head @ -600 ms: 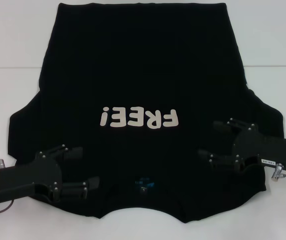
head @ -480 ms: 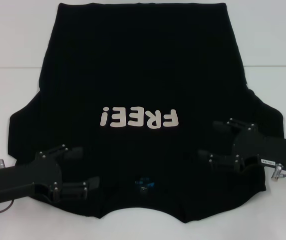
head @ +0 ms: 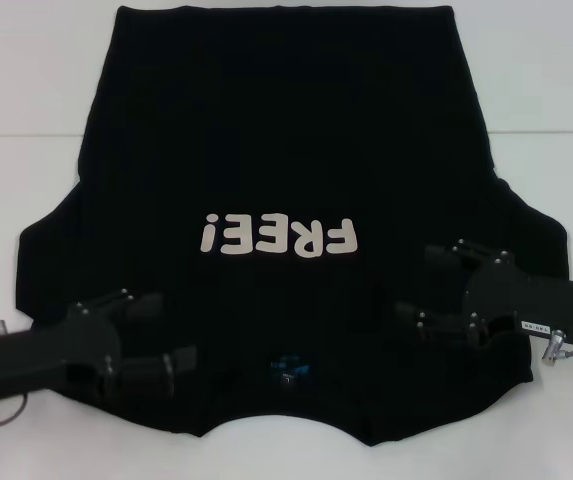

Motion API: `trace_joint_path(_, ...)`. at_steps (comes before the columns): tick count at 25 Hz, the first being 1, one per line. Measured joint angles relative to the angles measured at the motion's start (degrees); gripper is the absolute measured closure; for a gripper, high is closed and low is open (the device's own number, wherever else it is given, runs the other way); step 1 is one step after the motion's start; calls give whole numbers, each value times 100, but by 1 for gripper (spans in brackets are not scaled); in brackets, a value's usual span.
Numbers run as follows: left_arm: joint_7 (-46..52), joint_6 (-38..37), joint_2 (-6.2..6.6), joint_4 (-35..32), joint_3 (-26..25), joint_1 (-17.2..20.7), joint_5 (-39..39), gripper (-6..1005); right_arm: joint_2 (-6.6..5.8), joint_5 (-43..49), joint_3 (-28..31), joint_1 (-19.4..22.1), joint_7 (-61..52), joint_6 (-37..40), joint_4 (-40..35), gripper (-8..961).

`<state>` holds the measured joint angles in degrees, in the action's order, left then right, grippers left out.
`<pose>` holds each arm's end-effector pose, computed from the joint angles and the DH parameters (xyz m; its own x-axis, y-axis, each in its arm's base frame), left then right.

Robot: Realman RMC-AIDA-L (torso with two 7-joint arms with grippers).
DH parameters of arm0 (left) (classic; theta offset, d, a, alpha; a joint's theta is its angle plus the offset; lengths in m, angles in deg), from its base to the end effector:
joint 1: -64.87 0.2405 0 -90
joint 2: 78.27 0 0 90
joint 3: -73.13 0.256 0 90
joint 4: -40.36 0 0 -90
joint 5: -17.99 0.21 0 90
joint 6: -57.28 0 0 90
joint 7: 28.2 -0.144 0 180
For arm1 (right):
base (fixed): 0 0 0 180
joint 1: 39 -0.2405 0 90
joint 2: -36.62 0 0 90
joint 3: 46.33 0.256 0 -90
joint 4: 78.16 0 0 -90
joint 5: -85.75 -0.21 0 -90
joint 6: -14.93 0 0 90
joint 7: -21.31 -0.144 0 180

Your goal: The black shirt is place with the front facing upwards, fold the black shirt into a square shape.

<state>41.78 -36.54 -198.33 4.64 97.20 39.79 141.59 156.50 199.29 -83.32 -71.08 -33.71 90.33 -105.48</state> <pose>-0.3088 0.2888 0.0067 0.7602 0.3501 0.5472 0.5250 -0.8273 -0.2000 0.2821 0.3424 -0.0314 0.9014 -0.1251 -0.4146 -0.3016 -0.8684 -0.3936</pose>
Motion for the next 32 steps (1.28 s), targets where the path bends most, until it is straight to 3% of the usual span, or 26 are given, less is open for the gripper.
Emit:
trace_joint_path(2, 786, 25, 107, -5, -62, -89, -21, 60, 0, -2, 4, 4, 0, -3, 0, 40)
trace_joint_path(4, 1865, 56, 292, 41, -105, -216, -9, 62, 0, -4, 12, 5, 0, -5, 0, 41)
trace_joint_path(7, 3398, 121, 780, 394, -158, -473, -16, 64, 1, -6, 9, 7, -9, -7, -1, 41)
trace_joint_path(9, 3907, 228, 982, 544, -268, -587, -38, 65, 5, -6, 6, 8, -23, -8, -1, 41)
trace_joint_path(11, 4402, 527, 1084, 564, -364, -666, -20, 66, 11, -6, 1, 4, -32, -8, -1, 42)
trace_joint_path(14, 5091, 1396, 1129, 560, -368, -696, 52, 68, 16, 0, -1, -11, -40, -7, 7, 42)
trace_joint_path(19, 5348, 2289, 1139, 752, -343, -706, 96, 72, 13, 3, -1, -15, -47, -5, 11, 43)
trace_joint_path(32, 5662, 3432, 1053, 874, 84, -597, 122, 80, 9, 10, -1, -10, -61, -9, 69, 45)
